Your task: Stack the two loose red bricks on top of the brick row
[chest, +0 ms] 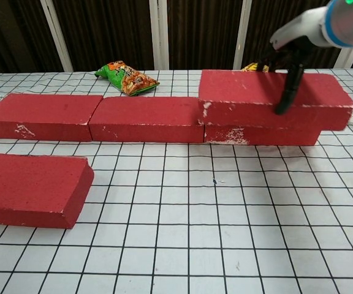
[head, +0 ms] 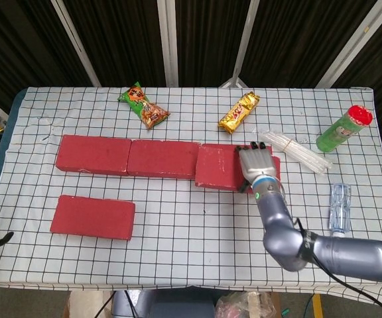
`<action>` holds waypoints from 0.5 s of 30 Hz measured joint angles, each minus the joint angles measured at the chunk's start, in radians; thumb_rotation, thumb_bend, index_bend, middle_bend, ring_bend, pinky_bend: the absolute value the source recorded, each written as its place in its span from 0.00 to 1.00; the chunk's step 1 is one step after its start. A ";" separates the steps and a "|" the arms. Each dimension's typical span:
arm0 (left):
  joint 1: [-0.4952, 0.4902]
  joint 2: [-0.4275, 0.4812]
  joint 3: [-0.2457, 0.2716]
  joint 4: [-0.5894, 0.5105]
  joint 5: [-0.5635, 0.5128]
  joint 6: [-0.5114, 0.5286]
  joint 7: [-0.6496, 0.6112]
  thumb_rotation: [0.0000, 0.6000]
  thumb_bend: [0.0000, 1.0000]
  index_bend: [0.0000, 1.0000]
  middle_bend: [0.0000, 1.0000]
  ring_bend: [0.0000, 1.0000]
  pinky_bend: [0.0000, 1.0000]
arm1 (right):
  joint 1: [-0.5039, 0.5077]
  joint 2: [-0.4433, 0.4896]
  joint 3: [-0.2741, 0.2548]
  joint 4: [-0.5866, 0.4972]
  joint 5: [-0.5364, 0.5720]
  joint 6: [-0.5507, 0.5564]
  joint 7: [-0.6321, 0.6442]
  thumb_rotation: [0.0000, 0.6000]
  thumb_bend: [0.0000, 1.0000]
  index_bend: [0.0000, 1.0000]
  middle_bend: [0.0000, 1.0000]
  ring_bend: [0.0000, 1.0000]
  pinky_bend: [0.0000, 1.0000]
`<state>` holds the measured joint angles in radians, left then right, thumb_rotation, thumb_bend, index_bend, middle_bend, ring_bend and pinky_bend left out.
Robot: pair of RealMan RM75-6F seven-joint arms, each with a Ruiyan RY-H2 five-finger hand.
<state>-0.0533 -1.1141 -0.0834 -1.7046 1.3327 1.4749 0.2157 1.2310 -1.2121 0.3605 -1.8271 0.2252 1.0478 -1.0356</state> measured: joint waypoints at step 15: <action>-0.006 -0.006 -0.025 0.013 -0.060 -0.003 0.013 1.00 0.00 0.10 0.02 0.00 0.00 | 0.220 -0.216 0.040 0.433 0.254 -0.147 -0.174 1.00 0.13 0.27 0.25 0.02 0.00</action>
<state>-0.0593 -1.1204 -0.1084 -1.6916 1.2730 1.4717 0.2288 1.4505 -1.4277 0.4008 -1.3938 0.4796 0.9011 -1.2094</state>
